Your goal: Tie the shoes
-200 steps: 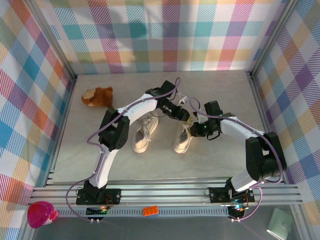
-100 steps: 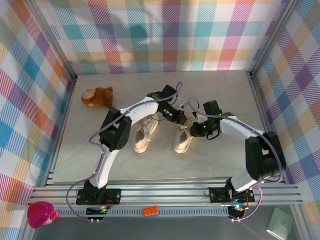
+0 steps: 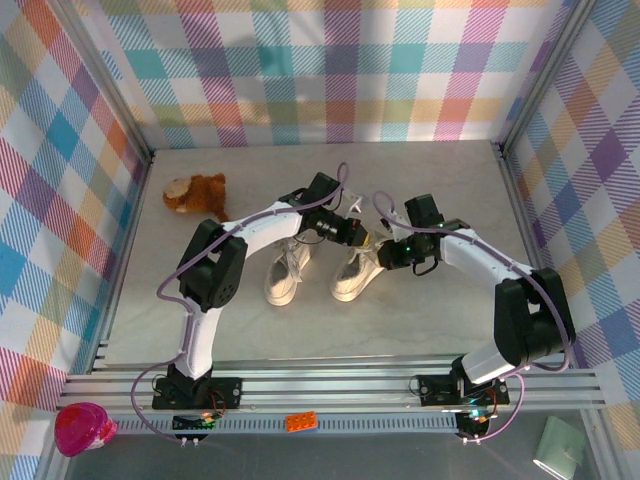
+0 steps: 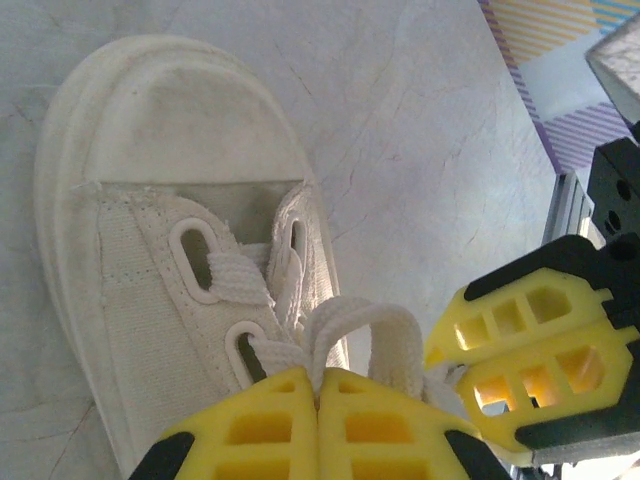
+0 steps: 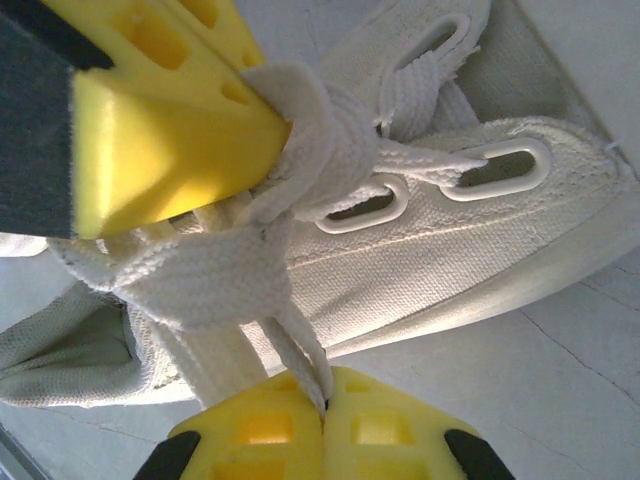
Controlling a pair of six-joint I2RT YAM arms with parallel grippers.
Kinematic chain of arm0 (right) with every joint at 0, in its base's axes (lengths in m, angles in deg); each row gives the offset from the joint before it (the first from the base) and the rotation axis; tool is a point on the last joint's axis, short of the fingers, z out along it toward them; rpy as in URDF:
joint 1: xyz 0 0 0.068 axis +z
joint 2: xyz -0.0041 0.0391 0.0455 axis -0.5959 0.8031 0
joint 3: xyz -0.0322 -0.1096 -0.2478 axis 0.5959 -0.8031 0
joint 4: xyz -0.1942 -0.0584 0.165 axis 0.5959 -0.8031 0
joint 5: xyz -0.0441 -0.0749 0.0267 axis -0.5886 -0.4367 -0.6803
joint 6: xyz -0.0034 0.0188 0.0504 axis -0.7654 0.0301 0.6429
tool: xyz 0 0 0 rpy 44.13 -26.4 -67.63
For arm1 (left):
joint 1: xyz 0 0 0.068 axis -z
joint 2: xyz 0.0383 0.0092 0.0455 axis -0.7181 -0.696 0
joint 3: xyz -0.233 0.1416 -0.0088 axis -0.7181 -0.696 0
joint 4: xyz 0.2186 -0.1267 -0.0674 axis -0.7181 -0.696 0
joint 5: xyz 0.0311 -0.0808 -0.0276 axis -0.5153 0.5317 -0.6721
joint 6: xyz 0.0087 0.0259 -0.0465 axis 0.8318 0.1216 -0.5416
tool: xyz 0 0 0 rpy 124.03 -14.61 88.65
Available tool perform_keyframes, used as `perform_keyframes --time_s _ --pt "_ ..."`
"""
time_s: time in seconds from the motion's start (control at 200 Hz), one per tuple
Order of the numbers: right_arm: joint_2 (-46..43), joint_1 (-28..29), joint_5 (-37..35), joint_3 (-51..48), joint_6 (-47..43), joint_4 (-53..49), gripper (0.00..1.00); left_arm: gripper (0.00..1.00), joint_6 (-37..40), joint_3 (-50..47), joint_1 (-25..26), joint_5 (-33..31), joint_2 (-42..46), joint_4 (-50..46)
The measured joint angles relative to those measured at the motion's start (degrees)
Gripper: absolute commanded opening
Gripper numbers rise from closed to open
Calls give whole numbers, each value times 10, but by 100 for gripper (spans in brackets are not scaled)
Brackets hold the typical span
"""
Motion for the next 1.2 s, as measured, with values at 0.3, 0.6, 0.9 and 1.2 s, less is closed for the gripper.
perform_keyframes --time_s 0.3,0.6,0.9,1.2 --pt "28 3 15 2 0 -2 0 37 -71 -93 -3 -53 54 86" --pt "52 8 17 6 8 -7 0 38 -43 -108 -36 -108 127 54" --pt "52 15 17 11 8 -7 0 23 -37 -256 -15 -156 210 38" --pt "51 15 13 26 3 -20 0 20 -96 -307 110 -190 209 57"
